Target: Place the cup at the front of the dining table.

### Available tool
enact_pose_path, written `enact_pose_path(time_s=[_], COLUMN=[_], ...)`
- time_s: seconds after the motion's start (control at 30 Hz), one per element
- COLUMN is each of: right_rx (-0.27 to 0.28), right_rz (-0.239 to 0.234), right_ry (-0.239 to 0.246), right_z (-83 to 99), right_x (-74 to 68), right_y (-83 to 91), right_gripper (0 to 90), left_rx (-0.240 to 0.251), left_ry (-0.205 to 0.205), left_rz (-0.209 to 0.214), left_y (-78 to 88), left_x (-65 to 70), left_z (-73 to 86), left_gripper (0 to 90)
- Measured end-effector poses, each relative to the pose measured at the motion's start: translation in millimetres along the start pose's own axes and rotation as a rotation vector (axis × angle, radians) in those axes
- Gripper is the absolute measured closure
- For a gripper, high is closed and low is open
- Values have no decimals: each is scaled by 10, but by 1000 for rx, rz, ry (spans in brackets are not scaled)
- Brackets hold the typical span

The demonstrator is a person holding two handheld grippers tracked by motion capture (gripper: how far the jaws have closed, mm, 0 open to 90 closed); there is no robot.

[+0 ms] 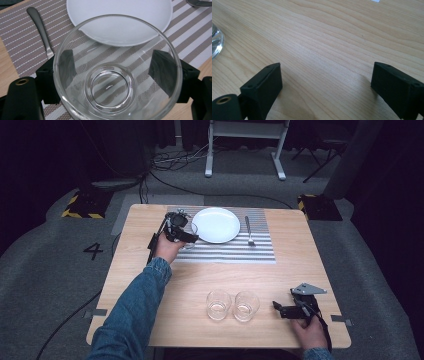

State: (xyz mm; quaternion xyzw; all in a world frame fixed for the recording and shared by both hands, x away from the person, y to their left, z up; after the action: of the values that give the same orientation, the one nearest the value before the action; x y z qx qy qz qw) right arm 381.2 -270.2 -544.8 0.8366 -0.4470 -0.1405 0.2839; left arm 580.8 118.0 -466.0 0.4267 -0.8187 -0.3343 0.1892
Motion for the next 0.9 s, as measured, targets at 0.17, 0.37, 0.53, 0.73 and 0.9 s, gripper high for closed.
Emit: enact_pose_path(time_s=[0.17,0.37,0.53,0.73,0.9], right_rx=[-1,-1,0,0,0], right_rz=[0,0,0,0,0], right_ry=[0,-1,0,-1,-1], right_z=[0,0,0,0,0], right_x=[0,0,0,0,0], right_y=[0,1,0,0,0], right_gripper=[100,100,101,100,100], left_rx=[-46,-63,-63,-58,-61], left_ry=[0,-5,-6,-3,2], left_rz=[-2,-5,2,17,30], left_y=[-131,-183,-207,-233,-228], left_x=[-42,-80,-77,-66,-52], left_z=[49,78,85,100,117], left_gripper=[188,188,188,187,185])
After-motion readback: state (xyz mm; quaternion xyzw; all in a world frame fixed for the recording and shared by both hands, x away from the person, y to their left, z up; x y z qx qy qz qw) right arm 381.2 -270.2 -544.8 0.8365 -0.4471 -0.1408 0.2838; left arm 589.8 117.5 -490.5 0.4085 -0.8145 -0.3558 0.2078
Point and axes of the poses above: each handheld gripper's, and its own axes: y roughly backward along the jaws, z roughly out of its underside, x roughly to its right, the point moved 6 cm from there along -y, roughly forward along the jaws, and after that the axes turned 6 degrees about x, right-handed, at the moved point
